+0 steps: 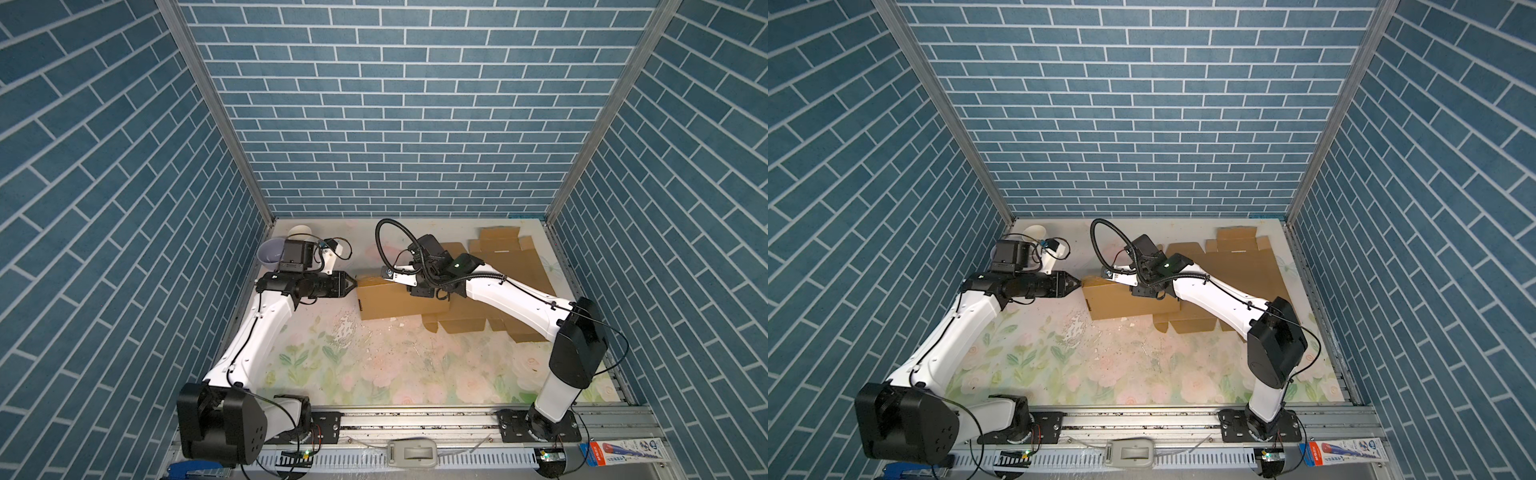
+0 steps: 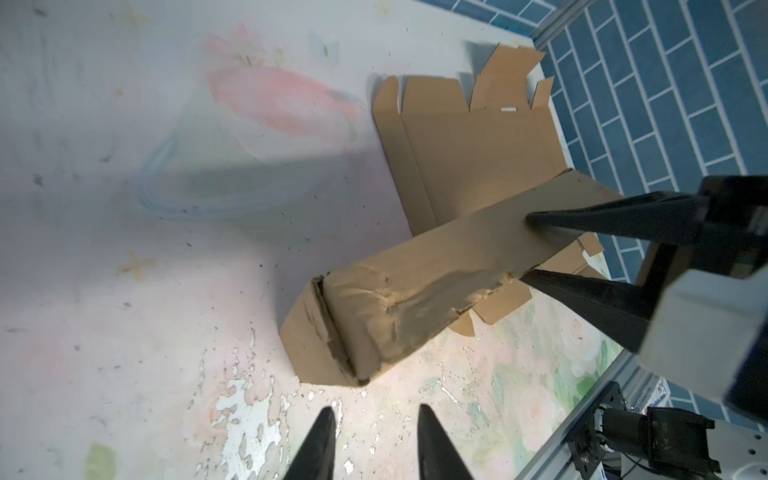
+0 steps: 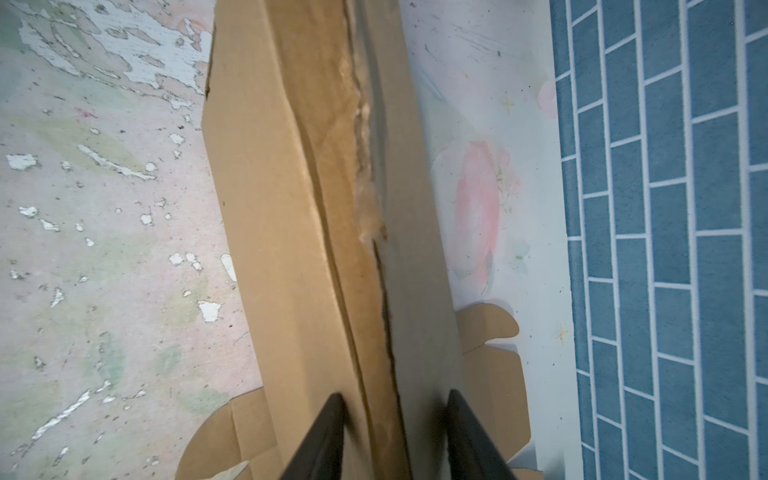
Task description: Fold the paper box
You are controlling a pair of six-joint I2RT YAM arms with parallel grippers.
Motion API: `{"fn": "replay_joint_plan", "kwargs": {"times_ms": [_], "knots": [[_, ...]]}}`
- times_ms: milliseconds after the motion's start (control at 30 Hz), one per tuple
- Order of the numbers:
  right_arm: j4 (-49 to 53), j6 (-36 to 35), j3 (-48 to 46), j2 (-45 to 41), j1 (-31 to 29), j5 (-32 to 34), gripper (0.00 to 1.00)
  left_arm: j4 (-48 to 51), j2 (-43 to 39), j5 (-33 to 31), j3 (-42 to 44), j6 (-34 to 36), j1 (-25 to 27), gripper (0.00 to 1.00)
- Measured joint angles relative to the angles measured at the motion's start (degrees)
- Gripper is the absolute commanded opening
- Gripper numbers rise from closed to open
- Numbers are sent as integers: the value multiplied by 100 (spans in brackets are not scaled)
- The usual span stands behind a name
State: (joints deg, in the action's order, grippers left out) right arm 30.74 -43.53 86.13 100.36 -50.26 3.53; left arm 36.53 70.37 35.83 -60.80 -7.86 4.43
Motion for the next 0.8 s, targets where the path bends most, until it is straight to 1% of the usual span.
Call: {"fn": "replay_joint_plan", "kwargs": {"times_ms": [67, 133, 333, 567, 633, 733, 800], "knots": [[-83, 15, -52, -15, -2, 31, 37, -94, -151, 94, -13, -192, -197, 41], [-146, 24, -83, -22, -7, 55, 36, -308, -205, 168, -15, -442, -289, 41], [-247, 76, -179, -66, -26, 96, 36, -940, 278, 289, -13, -918, -256, 45], [-299, 131, -234, -94, -42, 125, 35, -1237, 691, 315, 42, -1032, -96, 50], [-315, 131, -243, -94, -42, 125, 35, -1263, 706, 306, 181, -997, -72, 48], [-332, 160, -264, -94, -44, 118, 35, -1274, 706, 299, 538, -901, -70, 42], [-317, 173, -306, -94, -55, 122, 34, -1414, 680, 459, 732, -863, -81, 39]]}}
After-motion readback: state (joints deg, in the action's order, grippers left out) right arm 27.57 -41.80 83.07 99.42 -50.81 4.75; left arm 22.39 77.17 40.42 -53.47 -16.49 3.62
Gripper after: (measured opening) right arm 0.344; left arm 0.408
